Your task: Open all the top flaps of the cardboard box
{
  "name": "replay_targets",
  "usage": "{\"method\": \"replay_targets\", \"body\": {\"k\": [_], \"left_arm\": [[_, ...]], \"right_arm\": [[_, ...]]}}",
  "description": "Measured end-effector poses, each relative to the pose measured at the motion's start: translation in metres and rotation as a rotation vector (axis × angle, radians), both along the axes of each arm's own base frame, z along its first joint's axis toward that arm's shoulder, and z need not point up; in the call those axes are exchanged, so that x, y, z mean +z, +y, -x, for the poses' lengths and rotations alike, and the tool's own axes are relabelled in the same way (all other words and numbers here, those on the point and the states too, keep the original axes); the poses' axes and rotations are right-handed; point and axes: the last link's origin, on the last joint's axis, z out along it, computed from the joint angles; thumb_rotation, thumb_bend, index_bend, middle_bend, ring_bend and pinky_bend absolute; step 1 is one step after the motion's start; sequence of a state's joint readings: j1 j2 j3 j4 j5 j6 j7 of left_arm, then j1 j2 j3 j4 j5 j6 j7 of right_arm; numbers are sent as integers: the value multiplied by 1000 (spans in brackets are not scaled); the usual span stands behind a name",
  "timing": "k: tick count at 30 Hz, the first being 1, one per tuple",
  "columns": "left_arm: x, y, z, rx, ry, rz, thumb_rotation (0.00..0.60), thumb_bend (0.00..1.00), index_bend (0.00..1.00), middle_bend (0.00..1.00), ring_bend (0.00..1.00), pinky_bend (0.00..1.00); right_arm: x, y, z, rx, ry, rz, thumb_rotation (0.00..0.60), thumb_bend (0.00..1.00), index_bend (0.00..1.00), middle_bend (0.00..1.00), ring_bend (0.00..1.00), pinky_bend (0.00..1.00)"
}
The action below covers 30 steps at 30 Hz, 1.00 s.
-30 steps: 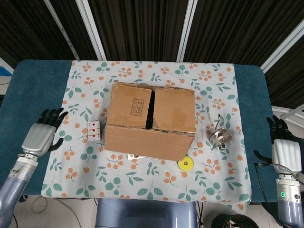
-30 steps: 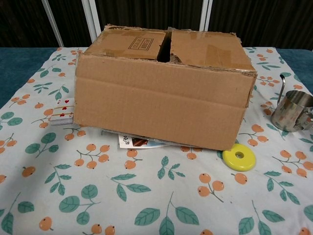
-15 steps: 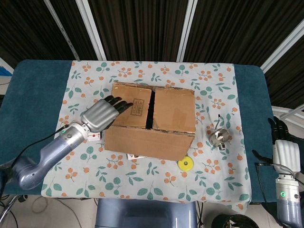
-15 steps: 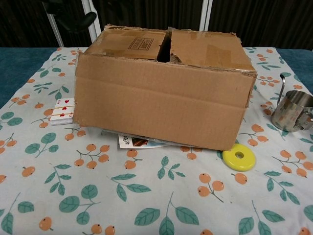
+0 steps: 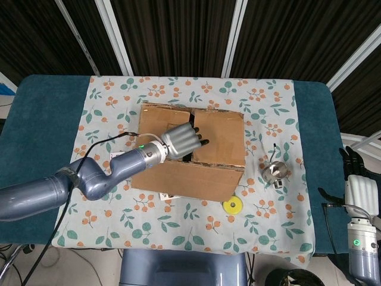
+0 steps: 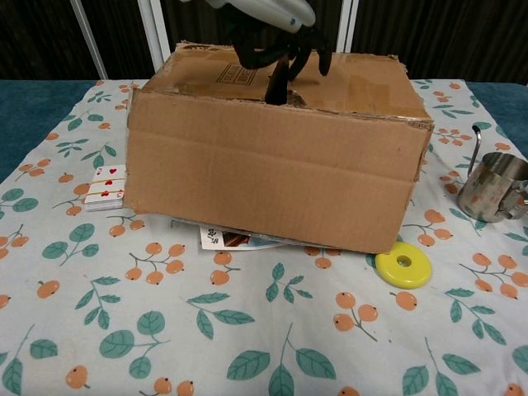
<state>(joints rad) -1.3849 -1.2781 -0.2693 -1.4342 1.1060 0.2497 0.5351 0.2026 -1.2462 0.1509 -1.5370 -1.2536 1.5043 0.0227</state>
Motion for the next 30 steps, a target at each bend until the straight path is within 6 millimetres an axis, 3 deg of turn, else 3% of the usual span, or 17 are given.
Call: {"method": "replay_targets", "body": {"k": [11, 18, 30], "left_arm": [[-33, 7, -3, -15, 66, 12, 600, 918, 210, 423, 279, 322], [-33, 9, -2, -16, 69, 4, 600, 994, 290, 548, 379, 397], [-23, 10, -3, -23, 85, -6, 600, 1000, 387, 682, 502, 507]], "right_arm": [[0, -1, 2, -9, -10, 3, 600, 202, 0, 0, 0, 229], [-1, -1, 2, -9, -14, 0, 600, 202, 0, 0, 0, 229], [-1, -1, 2, -8, -18, 6, 600, 206, 0, 0, 0, 229]]}}
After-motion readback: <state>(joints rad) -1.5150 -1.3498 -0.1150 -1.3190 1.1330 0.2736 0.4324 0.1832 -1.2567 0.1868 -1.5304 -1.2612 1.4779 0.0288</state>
